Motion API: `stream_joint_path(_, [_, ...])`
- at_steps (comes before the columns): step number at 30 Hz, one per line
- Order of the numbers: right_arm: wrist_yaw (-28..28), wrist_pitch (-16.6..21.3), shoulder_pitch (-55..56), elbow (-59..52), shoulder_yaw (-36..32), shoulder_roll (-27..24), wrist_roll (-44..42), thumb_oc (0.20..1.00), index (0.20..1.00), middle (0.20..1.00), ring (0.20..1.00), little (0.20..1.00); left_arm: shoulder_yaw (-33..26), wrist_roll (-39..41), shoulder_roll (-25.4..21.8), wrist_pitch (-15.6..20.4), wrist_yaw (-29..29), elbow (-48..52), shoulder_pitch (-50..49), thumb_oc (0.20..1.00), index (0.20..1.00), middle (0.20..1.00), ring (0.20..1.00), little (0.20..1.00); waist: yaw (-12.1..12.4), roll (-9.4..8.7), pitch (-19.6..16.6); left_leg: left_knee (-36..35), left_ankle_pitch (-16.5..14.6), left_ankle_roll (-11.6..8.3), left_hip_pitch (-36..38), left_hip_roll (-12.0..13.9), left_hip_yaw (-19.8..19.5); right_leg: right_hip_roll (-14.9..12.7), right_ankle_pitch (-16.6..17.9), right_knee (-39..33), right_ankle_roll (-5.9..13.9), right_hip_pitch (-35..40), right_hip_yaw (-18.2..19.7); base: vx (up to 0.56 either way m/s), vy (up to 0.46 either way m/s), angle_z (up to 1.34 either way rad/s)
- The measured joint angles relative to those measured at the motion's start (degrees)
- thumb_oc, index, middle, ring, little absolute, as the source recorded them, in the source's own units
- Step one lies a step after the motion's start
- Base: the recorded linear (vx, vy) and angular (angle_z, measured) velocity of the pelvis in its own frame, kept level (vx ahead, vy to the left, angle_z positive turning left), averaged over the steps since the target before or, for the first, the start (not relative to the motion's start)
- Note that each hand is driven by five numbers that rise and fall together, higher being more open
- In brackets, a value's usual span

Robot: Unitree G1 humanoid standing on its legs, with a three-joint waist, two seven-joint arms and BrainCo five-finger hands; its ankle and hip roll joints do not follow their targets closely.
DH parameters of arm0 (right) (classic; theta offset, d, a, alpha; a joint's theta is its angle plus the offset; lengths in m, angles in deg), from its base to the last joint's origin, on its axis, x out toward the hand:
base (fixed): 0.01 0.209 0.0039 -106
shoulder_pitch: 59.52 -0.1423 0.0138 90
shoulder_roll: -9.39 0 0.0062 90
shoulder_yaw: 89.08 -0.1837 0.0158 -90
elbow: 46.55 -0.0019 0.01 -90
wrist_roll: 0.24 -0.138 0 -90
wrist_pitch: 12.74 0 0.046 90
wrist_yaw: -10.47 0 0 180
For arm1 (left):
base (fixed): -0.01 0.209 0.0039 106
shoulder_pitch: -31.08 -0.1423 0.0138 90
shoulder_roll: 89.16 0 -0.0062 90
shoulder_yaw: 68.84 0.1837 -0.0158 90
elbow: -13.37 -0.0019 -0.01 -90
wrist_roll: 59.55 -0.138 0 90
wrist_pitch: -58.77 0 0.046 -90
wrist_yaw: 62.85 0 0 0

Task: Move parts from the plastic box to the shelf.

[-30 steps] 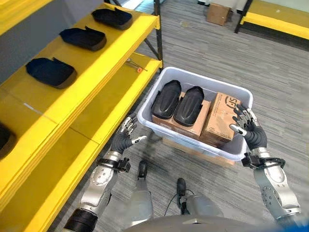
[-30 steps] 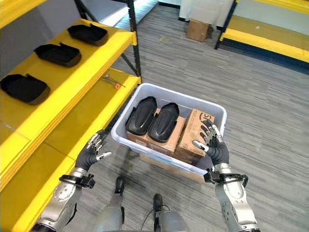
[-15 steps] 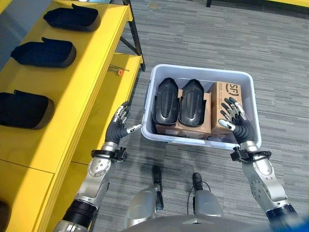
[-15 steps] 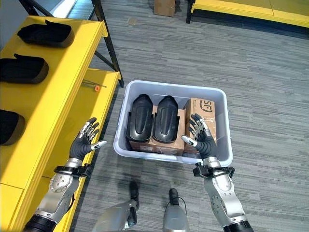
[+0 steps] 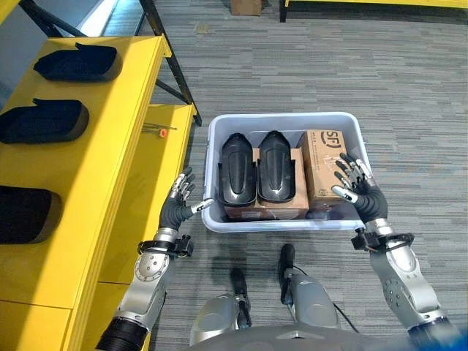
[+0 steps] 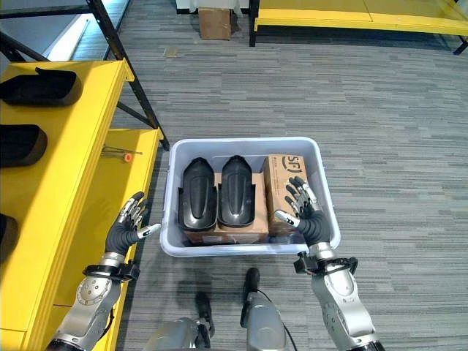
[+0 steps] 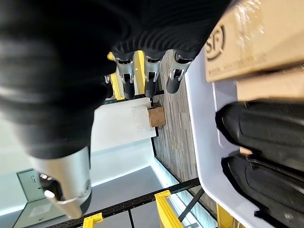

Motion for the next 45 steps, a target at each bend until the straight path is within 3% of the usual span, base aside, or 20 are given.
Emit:
stream_joint_path(1, [0.0, 0.0, -0.1, 0.0, 0.0, -0.5, 0.0, 1.0, 1.0, 1.0, 1.0, 1.0, 0.2, 0.0, 0.1, 0.1, 0.0, 0.0, -0.3, 1.0, 1.0, 1.0, 1.0, 1.0, 0.8, 0.01, 0.2, 3.9, -0.3, -2.2, -1.8, 0.1, -3.8, 0.5, -0.3, 0.0, -0.28, 0.6, 0.0, -0.01, 0.034, -0.23])
stream_joint_path(3, [0.2, 0.2, -1.3, 0.0, 0.0, -1.0, 0.0, 1.0, 1.0, 1.0, 1.0, 1.0, 0.1, 0.0, 0.0, 0.1, 0.1, -0.1, -0.4, 1.0, 1.0, 1.0, 1.0, 1.0, 0.0, 0.34, 0.3, 2.5, -0.7, -2.65, -2.6, 2.1, -6.6, 1.2, -1.3, -0.3, -0.07, 1.2, -0.6, 0.06, 0.12, -0.03])
stream_joint_path(4, [0.3, 0.2, -1.6, 0.1, 0.1, -1.0, 0.0, 1.0, 1.0, 1.0, 1.0, 1.0, 0.1, 0.1, 0.1, 0.1, 0.1, -0.2, 0.2, 1.0, 1.0, 1.0, 1.0, 1.0, -1.1, 0.15, 0.4, -1.0, -0.7, -2.64, -2.6, 4.9, -6.9, 1.2, -1.7, -0.2, -0.26, 0.9, -1.1, 0.1, 0.262, 0.23])
stream_joint_path(5, [0.5, 0.3, -1.7, 0.2, 0.1, -0.8, 0.0, 1.0, 1.0, 1.0, 1.0, 1.0, 0.1, 0.3, 0.1, 0.1, 0.0, -0.3, 0.7, 1.0, 1.0, 1.0, 1.0, 1.0, -1.8, 0.13, 0.3, -4.6, -0.5, -2.7, -2.2, 9.4, -6.3, 1.6, -1.8, -0.4, 0.0, 0.7, -1.6, 0.1, 0.304, 0.1])
stream_joint_path(6, [0.9, 0.5, -1.8, 0.5, 0.1, -0.7, 0.0, 1.0, 1.0, 1.0, 1.0, 1.0, -0.1, 0.5, 0.2, 0.1, 0.1, -0.3, 1.0, 1.0, 1.0, 1.0, 1.0, 1.0, -2.1, 0.13, 0.4, -11.7, 0.6, -2.74, -1.0, 15.0, -3.7, 2.7, -2.2, 0.2, 0.82, 0.2, -1.2, 0.09, 0.335, -0.08])
stream_joint_path(7, [1.9, 0.9, -2.2, 1.1, -0.3, -0.7, 0.0, 1.0, 1.0, 1.0, 1.0, 1.0, -0.1, 0.5, 0.2, 0.1, 0.1, -0.7, 2.4, 1.0, 1.0, 1.0, 1.0, 1.0, -2.4, 0.38, 0.8, -23.8, 2.8, -3.71, 1.6, 22.2, -2.5, 3.4, -3.4, 3.4, 1.26, -2.3, -0.3, 0.13, 0.363, -0.22])
stream_joint_path(9, [2.4, 0.8, -4.0, 3.3, -0.4, -0.7, 0.0, 1.0, 1.0, 1.0, 1.0, 1.0, -0.2, 0.6, 0.4, 0.0, 0.1, -2.4, 4.6, 1.0, 1.0, 1.0, 1.0, 1.0, -2.4, 0.95, 1.6, -26.2, 3.7, -5.31, 3.7, 24.0, -5.3, 2.2, -4.8, 8.1, 2.6, -5.0, 1.7, 0.14, 0.338, -0.38])
stream_joint_path(11, [2.3, 0.8, -3.7, 2.9, -0.9, -0.9, 0.0, 1.0, 1.0, 1.0, 1.0, 1.0, 0.0, 0.6, 0.5, 0.0, 0.0, -2.5, 4.6, 1.0, 1.0, 1.0, 1.0, 1.0, -2.8, 1.9, 2.0, -22.0, 3.7, -5.34, 4.6, 20.7, -4.9, 0.2, -5.7, 9.9, 3.07, -5.4, 2.7, 0.11, 0.259, -0.26])
stream_joint_path(12, [2.3, 0.9, -2.3, 2.2, -2.0, -2.2, 0.0, 1.0, 1.0, 1.0, 1.0, 1.0, 0.2, 0.6, 0.3, 0.2, 0.0, -0.9, 4.4, 1.0, 1.0, 1.0, 1.0, 1.0, -3.5, 4.34, 1.8, -20.5, 3.3, -4.31, 5.0, 16.1, -2.9, -1.3, -5.3, 10.2, 4.08, -5.7, 3.0, 0.11, 0.279, -0.17])
stream_joint_path(13, [2.3, 0.9, -1.9, 2.4, -2.2, -2.7, 0.1, 1.0, 1.0, 1.0, 1.0, 1.0, 0.0, 0.7, 0.0, 0.3, 0.1, -0.2, 4.5, 1.0, 1.0, 1.0, 1.0, 1.0, -3.2, 5.67, 1.9, -20.7, 3.4, -4.43, 5.6, 14.4, -3.6, -1.4, -4.9, 10.3, 4.81, -5.8, 3.5, 0.09, 0.222, -0.13])
stream_joint_path(15, [2.3, 0.6, -0.1, 2.4, -1.1, -0.8, 0.0, 1.0, 1.0, 1.0, 1.0, 1.0, -1.1, 0.7, -2.0, 0.4, 0.2, 0.6, 4.8, 1.0, 1.0, 1.0, 1.0, 1.0, -2.2, 1.94, 3.2, -19.9, 3.2, -3.75, 5.0, 10.3, -1.0, -6.6, -3.4, 9.1, 6.85, -6.1, 4.4, 0.04, 0.14, 0.02])
stream_joint_path(18, [2.2, 0.5, 0.9, 2.3, -0.4, 1.3, 0.0, 1.0, 1.0, 1.0, 1.0, 1.0, -1.2, 0.6, -4.0, 0.4, 0.2, 0.7, 4.0, 1.0, 1.0, 1.0, 1.0, 1.0, -0.7, -0.53, 3.2, -18.2, 2.4, -2.17, 3.3, 7.5, -0.5, -9.0, -0.6, 5.8, 7.43, -5.7, 5.0, 0.04, 0.13, 0.14])
stream_joint_path(19, [2.1, 0.5, 0.1, 2.3, 0.7, 2.0, 0.1, 1.0, 1.0, 1.0, 1.0, 1.0, -1.3, 0.6, -5.1, 0.4, 0.9, 0.7, 3.1, 1.0, 1.0, 1.0, 1.0, 1.0, 0.6, -1.59, 3.8, -16.3, 1.0, -1.24, 1.7, 6.4, -0.7, -10.1, 1.9, 2.6, 9.18, -4.5, 4.7, 0.02, 0.101, 0.19])
stream_joint_path(30, [4.1, 0.6, -6.9, 5.1, 1.6, 2.8, 0.2, 1.0, 1.0, 1.0, 1.0, 1.0, -0.1, 0.4, -4.2, 0.6, 4.0, 1.3, 8.1, 1.0, 1.0, 1.0, 1.0, 1.0, 0.4, -1.79, 6.0, -15.3, 0.4, -1.31, -1.8, 7.1, -1.7, -9.1, 3.1, -0.7, 9.59, -5.3, 3.3, -0.01, 0.018, 0.03])
stream_joint_path(39, [12.1, 1.2, -25.9, 15.1, 5.0, 2.8, 4.8, 1.0, 1.0, 1.0, 1.0, 1.0, 5.6, 0.4, -2.1, 1.4, 7.6, 2.1, 19.0, 1.0, 1.0, 1.0, 1.0, 1.0, 0.5, 2.69, 12.0, -14.7, 0.8, -1.34, -5.6, 7.1, -1.4, -9.2, 4.0, -0.1, 9.54, -9.6, 3.7, -0.03, -0.026, -0.03])
stream_joint_path(43, [15.9, 1.5, -27.2, 16.3, 5.1, 3.1, 6.9, 1.0, 1.0, 1.0, 1.0, 1.0, 6.0, 0.4, -2.1, 1.4, 7.9, 2.1, 19.3, 1.0, 1.0, 1.0, 1.0, 1.0, 0.8, 3.4, 12.4, -14.8, 0.8, -1.3, -6.1, 7.0, -1.2, -9.3, 3.9, -0.1, 9.46, -10.3, 3.7, -0.01, -0.022, 0.0])
stream_joint_path(45, [17.6, 2.0, -31.2, 21.8, 5.7, 3.9, 7.0, 1.0, 1.0, 1.0, 1.0, 1.0, 6.7, 0.4, -2.1, 1.6, 8.6, 2.1, 20.1, 1.0, 1.0, 1.0, 1.0, 1.0, 1.4, 4.79, 13.1, -15.5, 1.5, -1.12, -5.8, 6.8, -1.2, -9.5, 3.9, 0.0, 9.48, -10.3, 3.7, 0.0, -0.05, 0.05])
